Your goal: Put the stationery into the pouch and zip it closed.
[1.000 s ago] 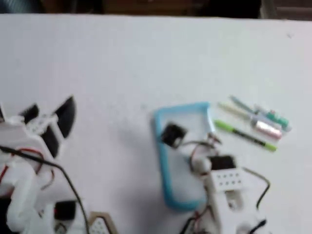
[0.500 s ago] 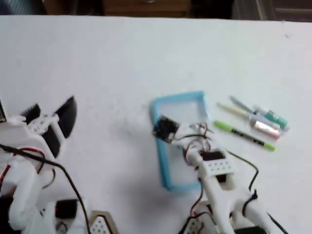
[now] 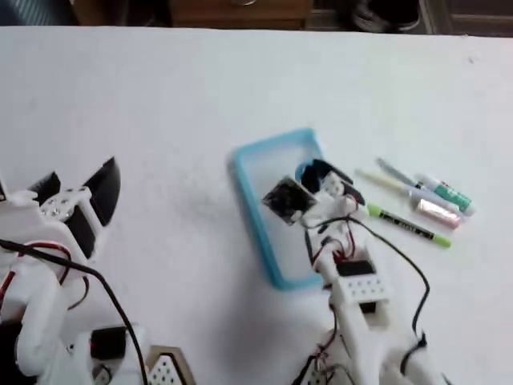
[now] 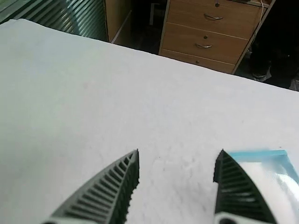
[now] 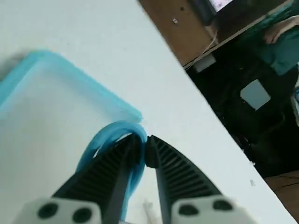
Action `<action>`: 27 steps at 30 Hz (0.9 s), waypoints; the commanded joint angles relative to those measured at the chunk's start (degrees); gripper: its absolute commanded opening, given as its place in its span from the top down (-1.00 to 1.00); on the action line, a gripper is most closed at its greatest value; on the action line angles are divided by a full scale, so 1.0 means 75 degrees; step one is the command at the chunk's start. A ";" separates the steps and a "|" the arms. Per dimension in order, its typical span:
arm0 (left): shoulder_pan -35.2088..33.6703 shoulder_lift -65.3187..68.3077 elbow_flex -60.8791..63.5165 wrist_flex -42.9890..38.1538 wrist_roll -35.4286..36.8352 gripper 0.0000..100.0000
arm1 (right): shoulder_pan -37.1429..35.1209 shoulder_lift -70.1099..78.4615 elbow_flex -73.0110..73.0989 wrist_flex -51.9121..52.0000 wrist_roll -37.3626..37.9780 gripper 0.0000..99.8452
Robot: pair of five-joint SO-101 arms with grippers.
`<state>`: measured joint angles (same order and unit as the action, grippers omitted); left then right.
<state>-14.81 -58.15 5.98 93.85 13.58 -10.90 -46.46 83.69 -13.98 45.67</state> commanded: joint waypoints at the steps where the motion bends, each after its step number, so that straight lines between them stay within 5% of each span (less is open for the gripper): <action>1: -0.0053 -0.0018 -0.0012 -0.0082 -0.0035 0.46 | 0.0041 -0.2081 0.0129 -0.0170 -0.1325 0.97; 5: -0.0053 0.0018 -0.0012 -0.0117 -0.0035 0.46 | 0.0006 -0.4331 0.0328 -0.0088 -0.2251 0.97; 12: -0.0053 0.0018 -0.0012 -0.0117 -0.0035 0.46 | -0.0018 -0.7590 0.0340 0.1096 -0.2309 0.97; 27: -0.0053 0.0018 -0.0012 -0.0129 -0.0035 0.46 | 0.0240 -0.6617 -0.2415 0.1213 -0.2848 0.96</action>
<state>-14.90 -58.15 5.98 93.85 13.58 -9.49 -97.10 68.66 -5.10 24.92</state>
